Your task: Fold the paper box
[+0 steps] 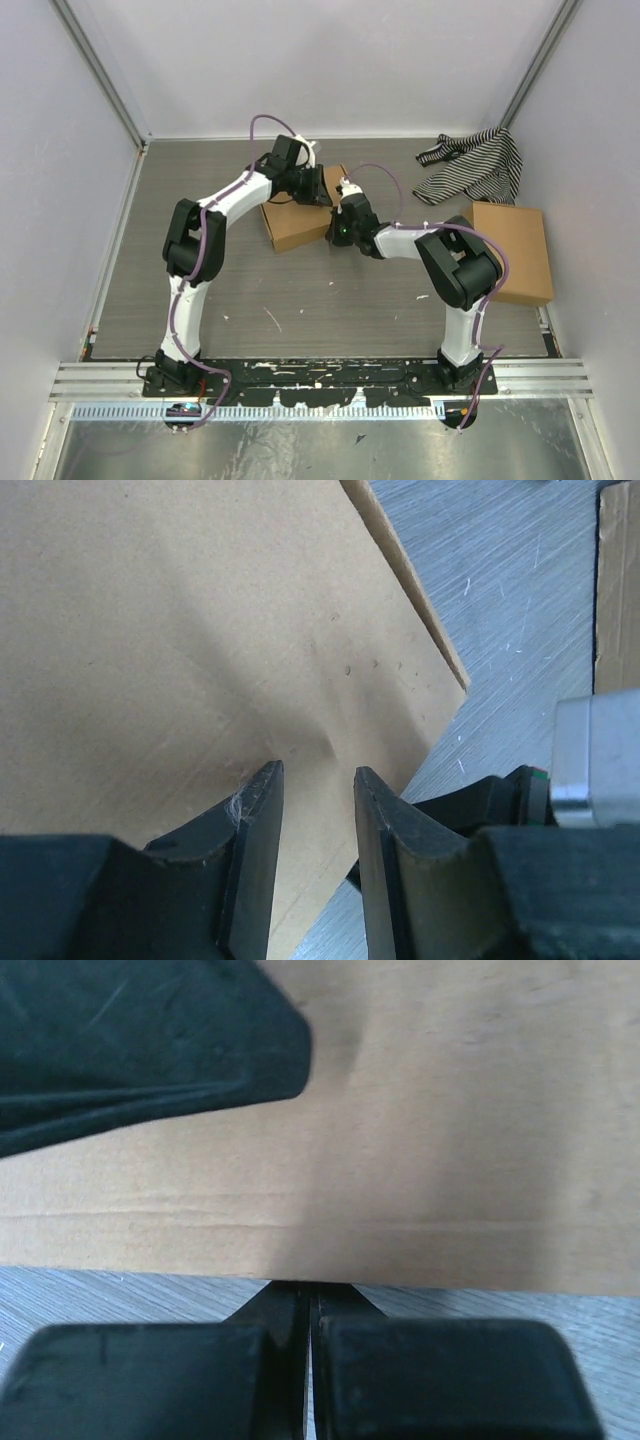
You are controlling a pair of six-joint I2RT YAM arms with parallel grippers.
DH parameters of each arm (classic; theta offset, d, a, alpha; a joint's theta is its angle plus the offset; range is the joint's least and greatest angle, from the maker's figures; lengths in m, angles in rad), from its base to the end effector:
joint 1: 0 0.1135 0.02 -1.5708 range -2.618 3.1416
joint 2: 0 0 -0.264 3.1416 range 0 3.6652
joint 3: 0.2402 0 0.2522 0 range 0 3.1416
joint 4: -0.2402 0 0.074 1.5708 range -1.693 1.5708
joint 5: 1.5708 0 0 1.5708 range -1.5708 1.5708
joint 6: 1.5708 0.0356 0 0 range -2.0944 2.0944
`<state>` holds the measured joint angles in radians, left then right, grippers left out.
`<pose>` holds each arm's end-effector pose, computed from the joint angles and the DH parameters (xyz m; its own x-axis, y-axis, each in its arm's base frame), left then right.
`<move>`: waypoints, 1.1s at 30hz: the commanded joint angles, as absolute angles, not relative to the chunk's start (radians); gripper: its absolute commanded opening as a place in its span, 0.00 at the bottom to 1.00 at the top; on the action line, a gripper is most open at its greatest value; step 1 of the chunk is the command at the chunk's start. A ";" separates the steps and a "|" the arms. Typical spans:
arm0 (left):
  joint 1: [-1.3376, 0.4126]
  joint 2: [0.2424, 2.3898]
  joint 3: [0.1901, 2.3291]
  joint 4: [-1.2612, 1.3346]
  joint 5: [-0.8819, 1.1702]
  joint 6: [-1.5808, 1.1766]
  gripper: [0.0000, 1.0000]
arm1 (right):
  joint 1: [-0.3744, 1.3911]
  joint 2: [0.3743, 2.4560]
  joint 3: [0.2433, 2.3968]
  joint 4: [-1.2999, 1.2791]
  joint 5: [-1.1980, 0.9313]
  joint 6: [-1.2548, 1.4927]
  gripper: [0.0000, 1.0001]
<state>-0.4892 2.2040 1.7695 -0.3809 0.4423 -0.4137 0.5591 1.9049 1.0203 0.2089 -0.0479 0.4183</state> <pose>0.4311 -0.2467 0.2003 -0.8633 0.0480 -0.5025 0.3677 0.7417 -0.5609 0.3328 0.2103 0.1429 -0.7126 0.0328 -0.7008 -0.2977 0.8904 0.3443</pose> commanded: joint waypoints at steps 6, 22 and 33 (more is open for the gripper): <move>-0.563 2.298 1.776 -0.481 0.595 -0.386 0.41 | 0.586 1.872 0.990 0.497 0.018 0.467 0.01; -0.478 2.041 1.616 -0.390 0.410 -0.450 0.65 | 0.586 1.842 1.011 0.428 0.083 0.453 0.01; -0.370 1.673 1.400 -0.448 0.184 -0.443 0.78 | 0.585 1.962 1.159 0.372 0.001 0.474 0.01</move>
<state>-0.3809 1.7908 1.4696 -0.3744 0.3500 -0.4549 0.5854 1.9213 1.0630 0.3443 0.0212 0.4713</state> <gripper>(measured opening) 0.779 0.028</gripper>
